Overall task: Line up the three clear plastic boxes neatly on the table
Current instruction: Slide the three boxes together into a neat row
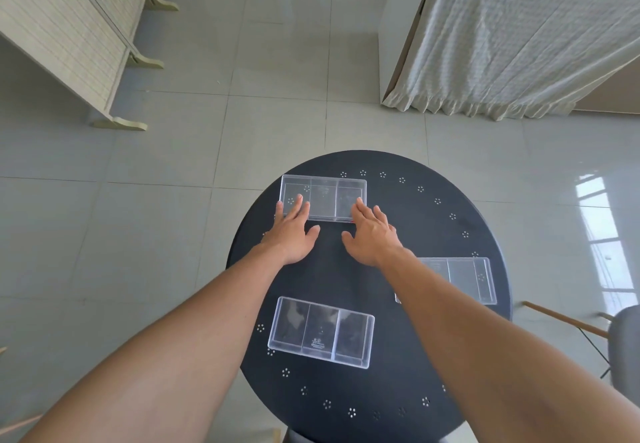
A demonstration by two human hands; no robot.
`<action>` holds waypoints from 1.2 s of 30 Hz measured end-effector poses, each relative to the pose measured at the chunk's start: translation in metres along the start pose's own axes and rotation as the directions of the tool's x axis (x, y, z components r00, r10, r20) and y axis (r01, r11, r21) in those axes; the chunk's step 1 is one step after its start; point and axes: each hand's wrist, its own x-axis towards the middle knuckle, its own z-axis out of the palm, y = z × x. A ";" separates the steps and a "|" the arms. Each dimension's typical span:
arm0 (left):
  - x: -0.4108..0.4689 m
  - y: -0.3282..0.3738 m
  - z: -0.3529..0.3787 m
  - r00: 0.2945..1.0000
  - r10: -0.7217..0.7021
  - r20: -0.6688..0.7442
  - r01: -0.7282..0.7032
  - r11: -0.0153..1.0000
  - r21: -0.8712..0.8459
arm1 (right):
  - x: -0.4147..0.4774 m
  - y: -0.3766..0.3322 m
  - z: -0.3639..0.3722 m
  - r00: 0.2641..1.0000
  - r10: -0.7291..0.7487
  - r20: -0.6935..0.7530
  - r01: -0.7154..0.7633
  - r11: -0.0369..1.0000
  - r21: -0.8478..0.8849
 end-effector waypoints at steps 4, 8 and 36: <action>-0.009 0.008 0.003 0.983 0.097 -0.154 -0.103 0.994 -0.033 | -0.016 0.026 -0.005 0.997 0.008 -0.079 0.002 0.992 0.125; -0.027 0.031 0.025 0.969 0.193 -0.154 -0.203 0.978 -0.052 | -0.045 0.073 -0.002 0.987 0.109 -0.118 -0.088 0.982 0.167; -0.064 0.085 0.101 0.958 0.250 0.140 -0.268 0.954 0.134 | -0.127 0.161 0.044 0.943 0.331 -0.022 -0.319 0.923 0.215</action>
